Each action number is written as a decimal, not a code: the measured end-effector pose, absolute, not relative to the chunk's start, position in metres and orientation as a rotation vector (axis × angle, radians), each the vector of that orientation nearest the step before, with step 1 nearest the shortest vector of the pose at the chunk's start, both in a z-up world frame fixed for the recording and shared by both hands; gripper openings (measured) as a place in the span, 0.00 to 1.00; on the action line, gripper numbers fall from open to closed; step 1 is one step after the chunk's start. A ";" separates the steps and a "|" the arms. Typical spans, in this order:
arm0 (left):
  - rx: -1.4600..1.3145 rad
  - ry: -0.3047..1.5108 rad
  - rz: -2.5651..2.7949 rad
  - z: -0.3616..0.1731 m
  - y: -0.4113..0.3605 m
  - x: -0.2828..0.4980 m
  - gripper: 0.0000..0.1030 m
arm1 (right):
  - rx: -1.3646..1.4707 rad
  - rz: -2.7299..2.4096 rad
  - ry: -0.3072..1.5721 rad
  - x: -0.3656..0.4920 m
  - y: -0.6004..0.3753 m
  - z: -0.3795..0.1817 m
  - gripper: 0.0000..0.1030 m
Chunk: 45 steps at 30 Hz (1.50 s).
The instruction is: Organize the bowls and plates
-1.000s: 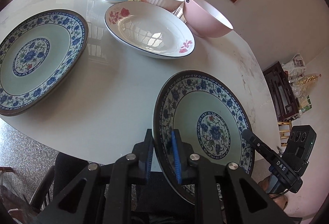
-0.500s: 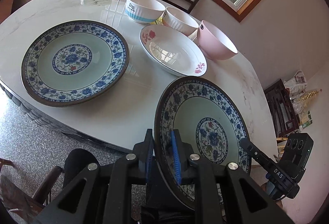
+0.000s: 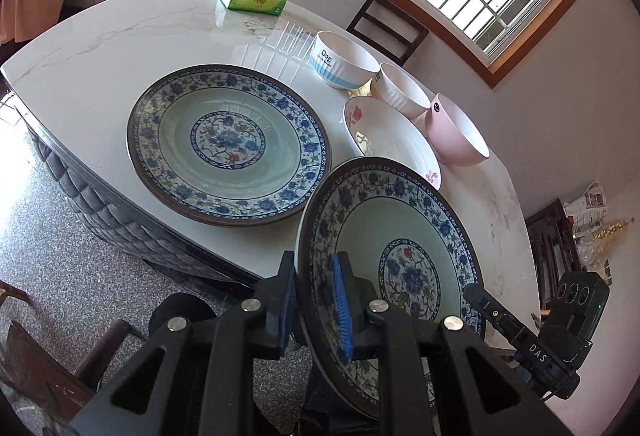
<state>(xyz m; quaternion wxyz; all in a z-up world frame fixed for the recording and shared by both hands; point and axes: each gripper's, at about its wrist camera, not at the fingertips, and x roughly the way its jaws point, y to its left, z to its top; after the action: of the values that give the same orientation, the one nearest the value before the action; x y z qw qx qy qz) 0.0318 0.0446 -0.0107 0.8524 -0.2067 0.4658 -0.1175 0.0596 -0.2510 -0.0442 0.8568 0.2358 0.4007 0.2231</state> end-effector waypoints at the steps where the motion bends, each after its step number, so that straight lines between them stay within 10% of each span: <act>1: -0.443 0.979 -0.241 -0.011 0.048 0.032 0.17 | 0.488 0.476 0.843 0.062 -0.247 -0.043 0.15; 45: -0.447 0.889 -0.017 -0.027 0.151 0.095 0.18 | 0.286 0.582 0.880 0.139 -0.116 -0.033 0.17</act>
<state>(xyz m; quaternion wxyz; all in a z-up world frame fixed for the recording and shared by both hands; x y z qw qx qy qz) 0.0947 0.1510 -0.0269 0.8789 -0.2143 0.4262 -0.0080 0.1394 -0.1156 -0.0326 0.8543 0.1360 0.4184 0.2768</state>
